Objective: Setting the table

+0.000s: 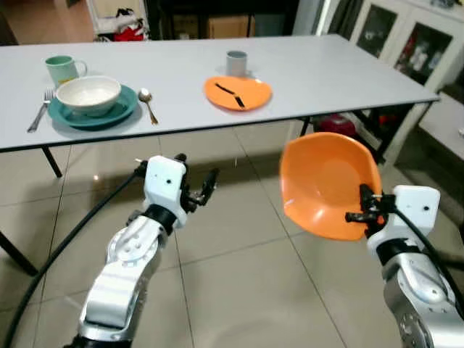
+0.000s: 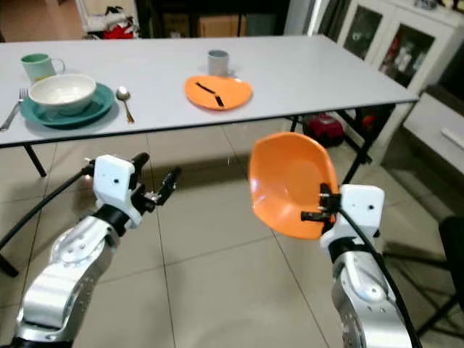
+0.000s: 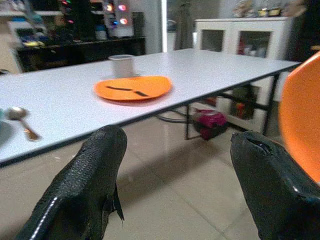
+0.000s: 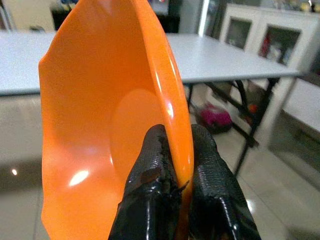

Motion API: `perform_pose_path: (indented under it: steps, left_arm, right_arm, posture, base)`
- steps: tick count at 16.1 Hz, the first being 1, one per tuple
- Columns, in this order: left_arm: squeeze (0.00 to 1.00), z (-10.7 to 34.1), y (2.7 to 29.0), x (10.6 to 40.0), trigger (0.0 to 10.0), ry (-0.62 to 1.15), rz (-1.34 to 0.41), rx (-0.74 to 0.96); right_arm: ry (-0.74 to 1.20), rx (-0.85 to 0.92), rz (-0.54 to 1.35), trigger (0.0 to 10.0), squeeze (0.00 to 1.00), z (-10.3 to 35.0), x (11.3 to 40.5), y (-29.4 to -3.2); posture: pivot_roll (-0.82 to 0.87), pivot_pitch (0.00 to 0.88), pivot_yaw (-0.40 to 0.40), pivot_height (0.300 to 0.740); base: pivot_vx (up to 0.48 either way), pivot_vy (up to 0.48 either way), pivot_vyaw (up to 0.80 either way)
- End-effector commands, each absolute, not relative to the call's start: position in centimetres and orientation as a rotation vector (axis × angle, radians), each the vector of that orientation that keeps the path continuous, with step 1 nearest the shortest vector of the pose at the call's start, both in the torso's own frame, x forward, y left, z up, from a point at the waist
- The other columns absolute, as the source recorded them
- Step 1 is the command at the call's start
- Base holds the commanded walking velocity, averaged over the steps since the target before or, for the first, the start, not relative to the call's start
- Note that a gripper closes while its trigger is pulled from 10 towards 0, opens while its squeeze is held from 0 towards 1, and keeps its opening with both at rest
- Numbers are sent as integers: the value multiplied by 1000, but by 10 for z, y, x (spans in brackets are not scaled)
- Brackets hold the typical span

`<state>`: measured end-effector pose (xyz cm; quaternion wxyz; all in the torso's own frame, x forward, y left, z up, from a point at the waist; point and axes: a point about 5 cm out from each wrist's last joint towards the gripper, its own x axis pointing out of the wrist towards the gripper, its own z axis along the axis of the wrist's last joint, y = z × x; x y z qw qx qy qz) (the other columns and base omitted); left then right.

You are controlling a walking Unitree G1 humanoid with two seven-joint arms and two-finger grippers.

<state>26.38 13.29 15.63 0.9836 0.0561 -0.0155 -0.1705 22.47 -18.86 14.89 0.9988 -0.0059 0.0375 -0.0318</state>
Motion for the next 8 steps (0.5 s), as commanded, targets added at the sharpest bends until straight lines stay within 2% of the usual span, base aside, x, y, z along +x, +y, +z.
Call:
perform_pose_path:
  steps: [1, 8]
  left_arm:
    - [0, 163, 139, 267, 10000, -50, -321, 133]
    - [0, 162, 138, 268, 10000, -50, -315, 119]
  right_arm:
    - [-39, 11, -17, 10000, 0, 170, 231, -180]
    - [-47, -11, -5, 10000, 0, 171, 235, -182]
  posture:
    - [-159, 0, -72, 740]
    - [-164, 0, -77, 740]
  base:
    - [360, 0, 0]
    - [362, 0, 0]
